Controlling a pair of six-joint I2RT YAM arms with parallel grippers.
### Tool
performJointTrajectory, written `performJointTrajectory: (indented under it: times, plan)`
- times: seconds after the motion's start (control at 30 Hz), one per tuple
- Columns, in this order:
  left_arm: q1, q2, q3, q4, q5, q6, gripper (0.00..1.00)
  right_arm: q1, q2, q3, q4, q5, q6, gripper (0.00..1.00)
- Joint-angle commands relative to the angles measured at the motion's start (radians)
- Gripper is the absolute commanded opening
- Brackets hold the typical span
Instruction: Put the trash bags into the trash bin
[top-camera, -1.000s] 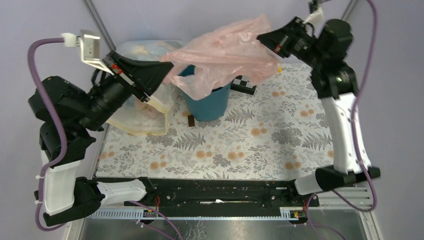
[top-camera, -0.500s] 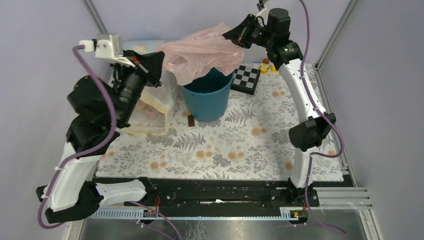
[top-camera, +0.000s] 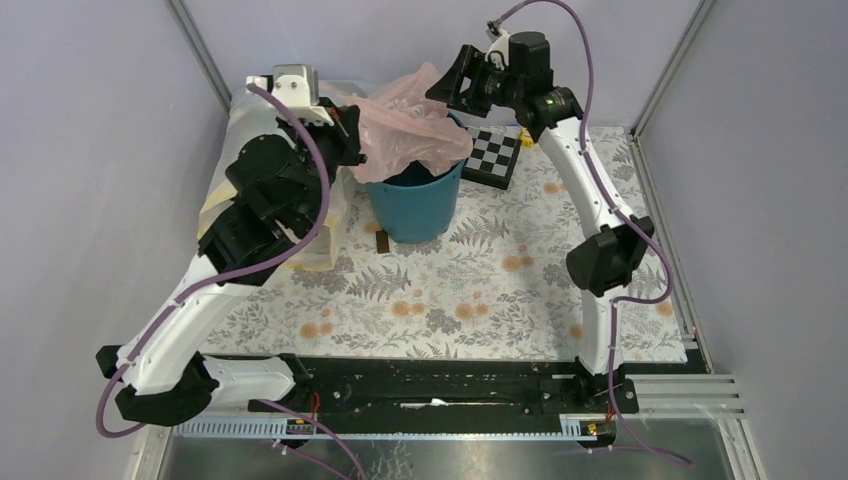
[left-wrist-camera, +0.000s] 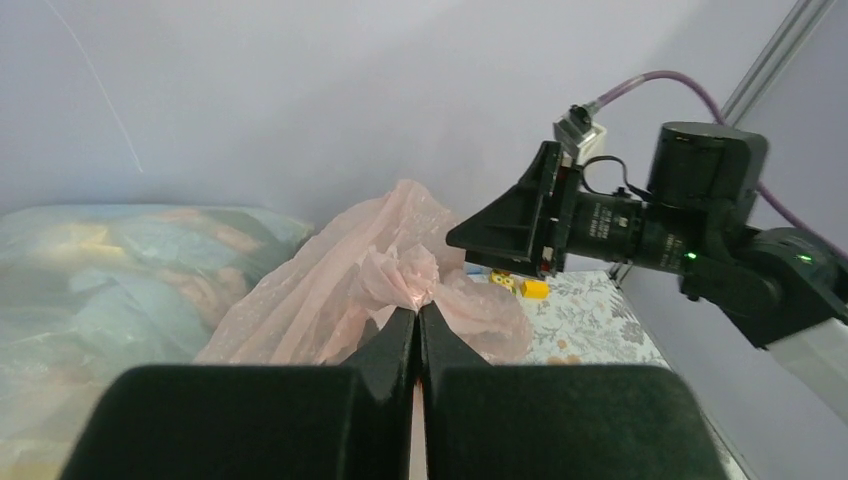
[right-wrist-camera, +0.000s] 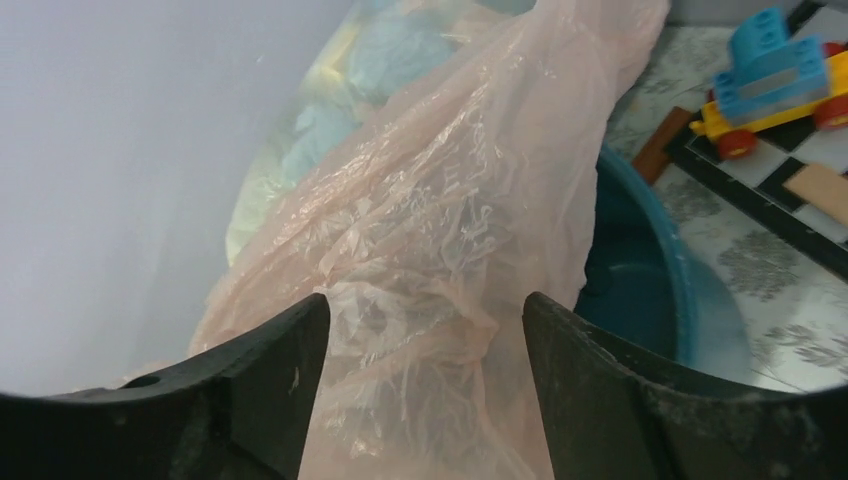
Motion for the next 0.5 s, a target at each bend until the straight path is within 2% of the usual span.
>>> performJointTrajectory:
  times: [0.0, 0.07, 0.2, 0.33, 0.4, 0.47]
  plan:
    - [0.000, 0.046, 0.010, 0.073, -0.029, 0.038, 0.00, 0.002, -0.164, 0.025, -0.053, 0.094, -0.149, 0.80]
    - [0.000, 0.070, 0.018, 0.072, -0.027, 0.046, 0.00, 0.004, -0.215, -0.031, -0.053, 0.104, -0.172, 0.81]
    - [0.000, 0.092, 0.037, 0.061, -0.008, 0.035, 0.00, 0.027, -0.272, -0.122, -0.079, 0.135, -0.225, 0.72]
    - [0.002, 0.071, 0.029, 0.068, 0.082, -0.005, 0.00, 0.093, -0.212, -0.095, -0.149, 0.186, -0.296, 0.52]
    - [0.002, 0.062, 0.027, 0.065, 0.170, -0.028, 0.00, 0.134, -0.155, -0.041, -0.200, 0.223, -0.329, 0.41]
    - [0.002, 0.056, 0.030, 0.059, 0.229, -0.056, 0.00, 0.167, -0.098, 0.006, -0.239, 0.284, -0.346, 0.23]
